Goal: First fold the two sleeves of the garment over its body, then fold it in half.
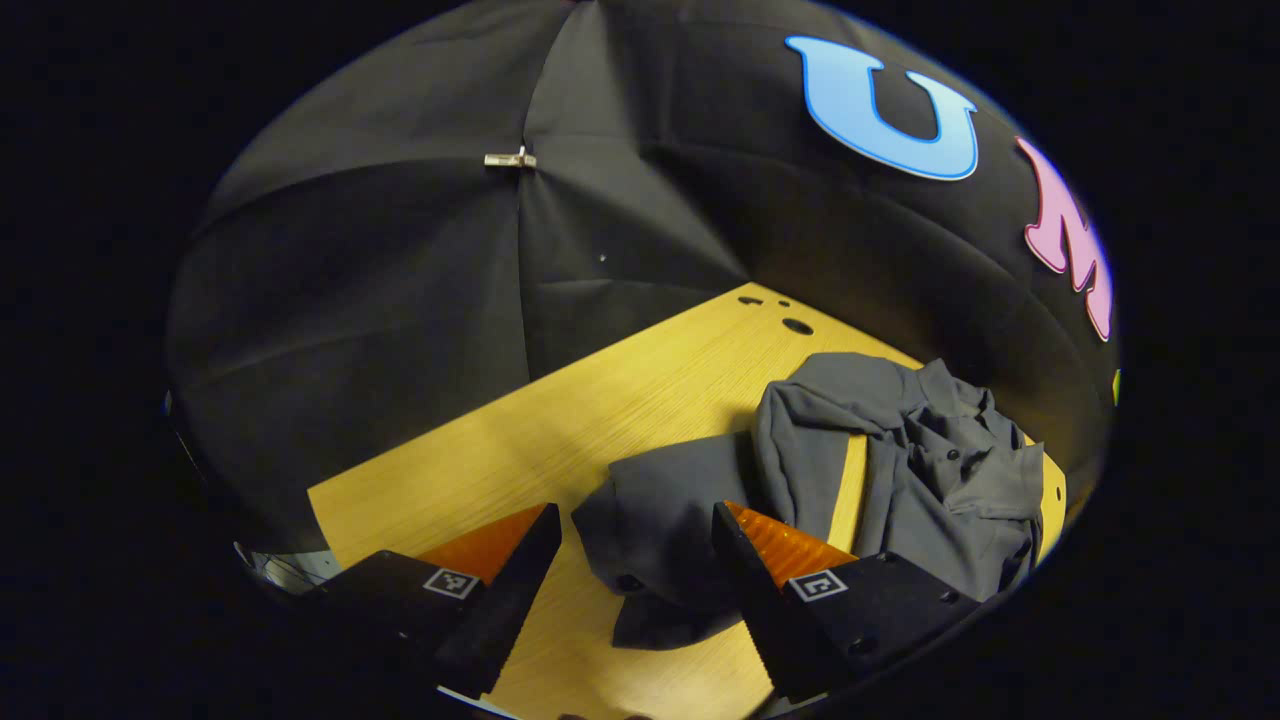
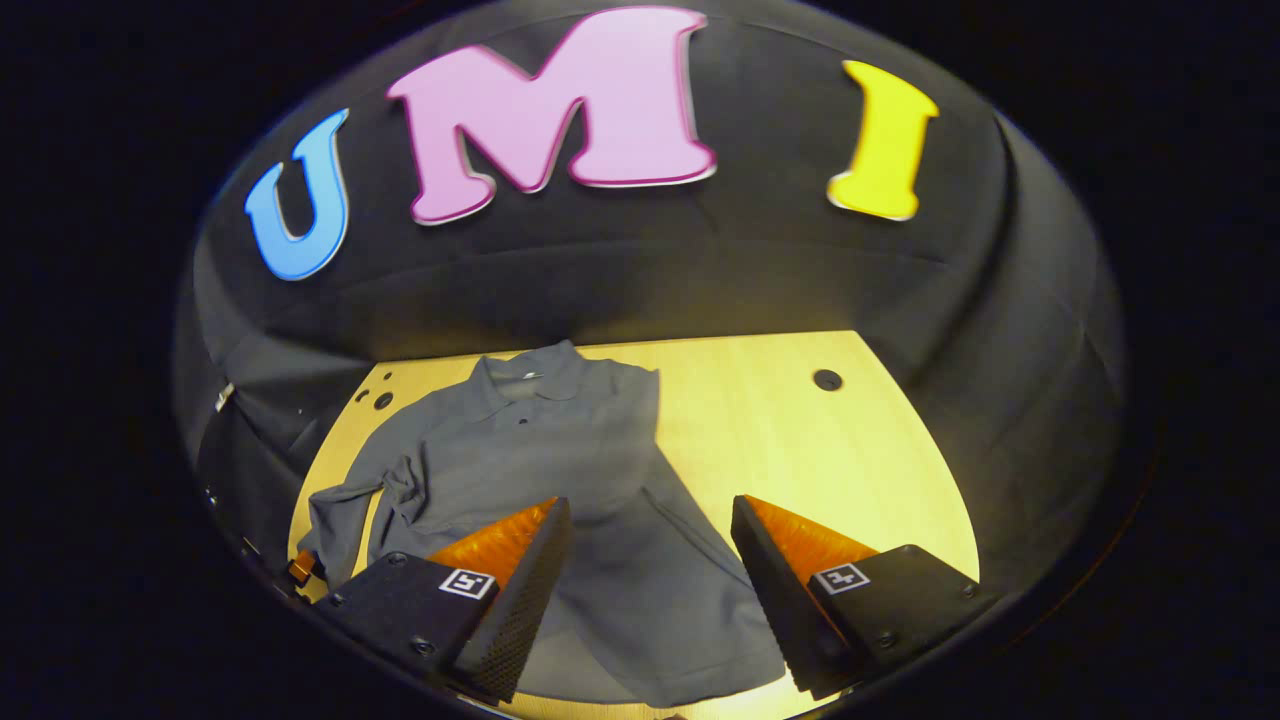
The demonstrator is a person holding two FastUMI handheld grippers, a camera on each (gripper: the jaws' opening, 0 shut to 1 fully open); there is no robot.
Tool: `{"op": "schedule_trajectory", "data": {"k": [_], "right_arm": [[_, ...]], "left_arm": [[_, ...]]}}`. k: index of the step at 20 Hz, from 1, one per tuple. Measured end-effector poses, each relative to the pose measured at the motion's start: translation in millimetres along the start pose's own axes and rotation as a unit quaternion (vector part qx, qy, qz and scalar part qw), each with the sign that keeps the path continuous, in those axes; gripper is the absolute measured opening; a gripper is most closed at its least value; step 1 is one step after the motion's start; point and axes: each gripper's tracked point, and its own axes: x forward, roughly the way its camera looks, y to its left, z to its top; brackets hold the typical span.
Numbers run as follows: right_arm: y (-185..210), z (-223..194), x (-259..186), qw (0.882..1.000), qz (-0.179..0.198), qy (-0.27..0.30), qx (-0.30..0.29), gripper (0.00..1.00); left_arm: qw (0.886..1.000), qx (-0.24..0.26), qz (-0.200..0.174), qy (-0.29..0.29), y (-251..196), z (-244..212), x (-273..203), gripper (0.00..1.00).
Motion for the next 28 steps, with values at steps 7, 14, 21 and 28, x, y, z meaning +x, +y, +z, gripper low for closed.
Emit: {"op": "schedule_trajectory", "data": {"k": [7,14,21,28], "right_arm": [[-77.9,-33.0,-50.6,0.998,-0.048,-0.010,0.040,0.99],[-93.6,-73.9,-47.7,0.999,-0.046,0.008,0.005,0.99],[-86.5,-96.9,-29.8,1.000,-0.013,0.020,-0.006,0.99],[-78.3,-138.3,-12.4,0.999,0.021,0.049,-0.011,0.99]], "left_arm": [[0.998,0.044,-0.007,0.048,-13.3,-21.3,19.0,0.82],[0.994,0.085,-0.004,0.063,-29.8,-18.7,34.0,0.09],[0.995,0.094,-0.020,-0.013,-67.0,49.5,-13.5,0.05],[0.985,0.121,-0.098,-0.072,-160.4,117.0,-56.6,0.05]]}}
